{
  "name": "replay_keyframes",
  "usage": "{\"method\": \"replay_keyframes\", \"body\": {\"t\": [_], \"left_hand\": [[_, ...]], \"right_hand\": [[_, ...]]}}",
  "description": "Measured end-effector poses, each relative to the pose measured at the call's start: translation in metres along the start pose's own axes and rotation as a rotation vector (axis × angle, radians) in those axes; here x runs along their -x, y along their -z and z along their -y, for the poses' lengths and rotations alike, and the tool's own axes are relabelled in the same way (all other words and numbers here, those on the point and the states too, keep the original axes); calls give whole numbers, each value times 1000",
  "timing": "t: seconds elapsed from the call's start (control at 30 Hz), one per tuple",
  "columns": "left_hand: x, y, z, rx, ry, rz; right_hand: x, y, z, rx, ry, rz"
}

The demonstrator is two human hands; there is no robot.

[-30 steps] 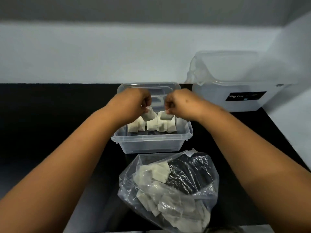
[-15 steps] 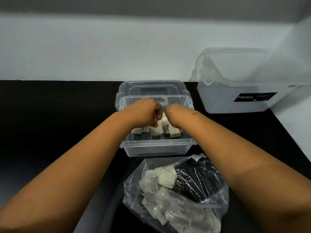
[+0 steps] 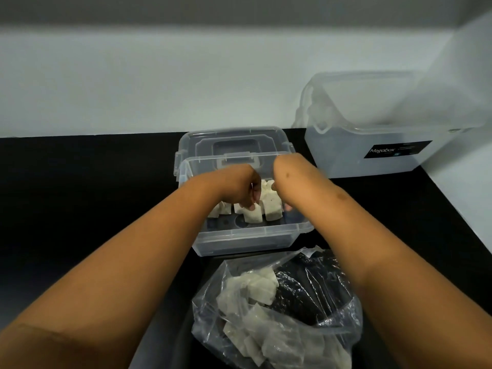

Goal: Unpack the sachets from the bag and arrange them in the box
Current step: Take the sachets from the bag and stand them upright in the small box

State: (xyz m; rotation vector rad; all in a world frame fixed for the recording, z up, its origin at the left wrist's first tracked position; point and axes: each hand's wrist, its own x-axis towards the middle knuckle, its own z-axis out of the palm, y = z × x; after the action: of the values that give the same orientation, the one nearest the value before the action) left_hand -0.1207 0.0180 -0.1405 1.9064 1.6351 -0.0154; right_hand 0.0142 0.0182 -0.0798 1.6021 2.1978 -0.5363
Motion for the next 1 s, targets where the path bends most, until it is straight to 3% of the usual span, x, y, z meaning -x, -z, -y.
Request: {"method": "replay_keyframes", "body": {"t": [0.1, 0.17, 0.6, 0.8, 1.0], "left_hand": [[-9, -2, -2, -11, -7, 26], [-14, -6, -2, -41, -5, -4], [-11, -9, -4, -175, -35, -172], [50, 7, -26, -52, -54, -424], [124, -4, -57, 101, -120, -395]], "right_hand": [[19, -12, -24, -345, 87, -191], [39, -20, -38, -484, 106, -191], [71, -41, -62, -580, 290, -416], [104, -52, -68, -689, 392, -239], [101, -94, -72, -690, 406, 6]]}}
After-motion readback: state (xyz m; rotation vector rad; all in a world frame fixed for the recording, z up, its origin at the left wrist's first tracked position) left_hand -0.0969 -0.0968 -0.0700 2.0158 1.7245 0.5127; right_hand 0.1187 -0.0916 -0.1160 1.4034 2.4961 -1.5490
